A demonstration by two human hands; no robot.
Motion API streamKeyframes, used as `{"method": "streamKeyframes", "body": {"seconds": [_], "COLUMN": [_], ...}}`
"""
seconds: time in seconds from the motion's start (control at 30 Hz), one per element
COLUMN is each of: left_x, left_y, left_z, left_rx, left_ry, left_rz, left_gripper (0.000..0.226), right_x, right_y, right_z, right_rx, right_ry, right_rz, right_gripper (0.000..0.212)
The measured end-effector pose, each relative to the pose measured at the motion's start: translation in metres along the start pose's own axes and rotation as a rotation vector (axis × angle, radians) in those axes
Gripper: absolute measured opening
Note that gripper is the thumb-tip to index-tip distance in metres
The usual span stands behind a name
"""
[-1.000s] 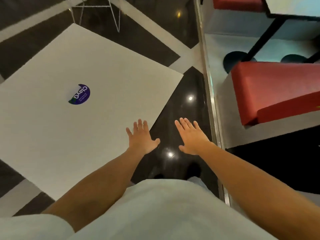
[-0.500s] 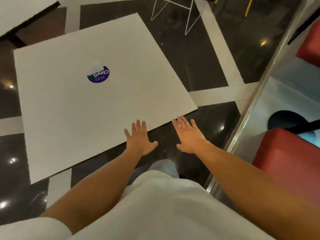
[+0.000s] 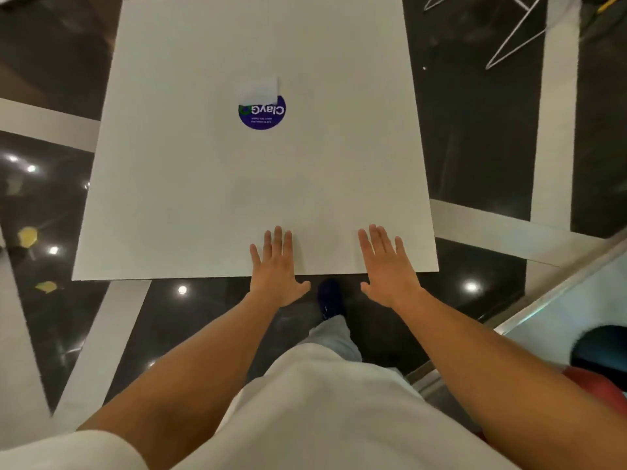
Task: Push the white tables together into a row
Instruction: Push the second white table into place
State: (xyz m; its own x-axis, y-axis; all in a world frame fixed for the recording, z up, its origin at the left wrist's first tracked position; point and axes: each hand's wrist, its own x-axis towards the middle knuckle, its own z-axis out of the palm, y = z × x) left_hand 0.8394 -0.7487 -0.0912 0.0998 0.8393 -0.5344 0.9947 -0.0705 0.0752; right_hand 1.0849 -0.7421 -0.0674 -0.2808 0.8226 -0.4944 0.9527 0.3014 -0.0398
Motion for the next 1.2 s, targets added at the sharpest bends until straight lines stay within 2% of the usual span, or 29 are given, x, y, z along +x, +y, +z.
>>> {"method": "streamKeyframes", "body": {"seconds": [0.27,0.5,0.73,0.9,1.1,1.2], "left_x": [0.029,0.043,0.05,0.049,0.052,0.062], "left_y": [-0.031,-0.059,-0.062,-0.059,-0.046,-0.028], "left_z": [0.019,0.029,0.033,0.033,0.032,0.026], "left_rx": [0.076,0.107,-0.004,0.008,-0.026,-0.036], "left_ry": [0.026,0.116,0.189,0.177,0.159,0.134], "left_rz": [0.009,0.112,0.161,0.135,0.09,0.061], "left_gripper": [0.129,0.113,0.102,0.106,0.107,0.115], "right_x": [0.045,0.066,0.076,0.079,0.086,0.098], "right_y": [0.003,-0.001,0.007,0.011,0.026,0.049], "right_z": [0.023,0.037,0.039,0.036,0.03,0.017], "right_rx": [-0.06,-0.098,-0.083,-0.106,-0.126,-0.142], "right_ry": [-0.044,0.017,0.071,0.068,0.058,0.053], "right_rz": [-0.024,-0.142,-0.244,-0.302,-0.36,-0.396], "right_gripper": [0.122,0.129,0.128,0.12,0.121,0.125]}}
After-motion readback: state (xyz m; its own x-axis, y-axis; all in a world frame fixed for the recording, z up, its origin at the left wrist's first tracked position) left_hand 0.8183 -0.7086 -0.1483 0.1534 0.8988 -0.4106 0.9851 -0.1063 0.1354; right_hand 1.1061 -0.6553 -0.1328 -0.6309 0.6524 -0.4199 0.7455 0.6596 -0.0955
